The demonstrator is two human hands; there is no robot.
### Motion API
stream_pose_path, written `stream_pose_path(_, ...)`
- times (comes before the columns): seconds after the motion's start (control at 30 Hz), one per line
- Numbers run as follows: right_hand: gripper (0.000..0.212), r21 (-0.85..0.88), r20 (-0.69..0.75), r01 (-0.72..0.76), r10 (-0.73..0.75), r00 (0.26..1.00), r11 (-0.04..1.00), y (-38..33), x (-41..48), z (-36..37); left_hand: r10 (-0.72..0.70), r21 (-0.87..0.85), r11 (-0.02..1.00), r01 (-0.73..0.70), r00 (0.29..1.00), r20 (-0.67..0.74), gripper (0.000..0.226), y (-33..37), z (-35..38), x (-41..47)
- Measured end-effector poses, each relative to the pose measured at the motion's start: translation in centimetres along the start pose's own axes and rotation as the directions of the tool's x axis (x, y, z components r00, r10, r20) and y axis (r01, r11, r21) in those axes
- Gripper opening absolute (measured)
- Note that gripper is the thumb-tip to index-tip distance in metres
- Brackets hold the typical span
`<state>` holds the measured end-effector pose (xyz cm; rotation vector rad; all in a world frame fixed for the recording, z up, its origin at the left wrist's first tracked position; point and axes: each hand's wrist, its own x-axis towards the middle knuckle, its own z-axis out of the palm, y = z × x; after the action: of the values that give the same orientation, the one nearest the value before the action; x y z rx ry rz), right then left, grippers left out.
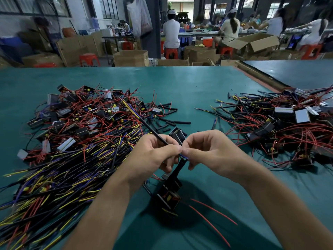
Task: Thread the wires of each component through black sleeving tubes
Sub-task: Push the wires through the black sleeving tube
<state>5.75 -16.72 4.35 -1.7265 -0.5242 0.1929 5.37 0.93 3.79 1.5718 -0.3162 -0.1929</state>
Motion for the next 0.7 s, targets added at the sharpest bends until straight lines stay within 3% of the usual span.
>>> stream_pose_path(0.17, 0.016, -0.059, -0.025, 0.05, -0.052, 0.998, 0.997, 0.1, 0.0, -0.5, -0.015, 0.013, 1.0, 0.015, 0.999, 0.046, 0.009, -0.1, 0.2, -0.1)
stream_pose_path(0.3, 0.015, 0.017, 0.028, 0.017, -0.018, 0.999, 1.0, -0.1, -0.2, -1.1, 0.023, -0.01, 1.0, -0.023, 0.999, 0.027, 0.01, -0.2, 0.1, -0.1)
stream_pose_path(0.57, 0.006, 0.081, -0.034, 0.034, -0.032, 0.999, 0.996, 0.3, -0.1, -0.9, 0.042, -0.019, 0.999, -0.043, 0.998, -0.054, 0.006, -0.5, 0.2, 0.0)
stream_pose_path(0.7, 0.013, 0.098, -0.048, 0.035, -0.03, 0.998, 0.995, 0.3, -0.1, -0.9, 0.072, -0.008, 0.997, -0.073, 0.997, -0.038, 0.007, -0.4, 0.1, 0.0)
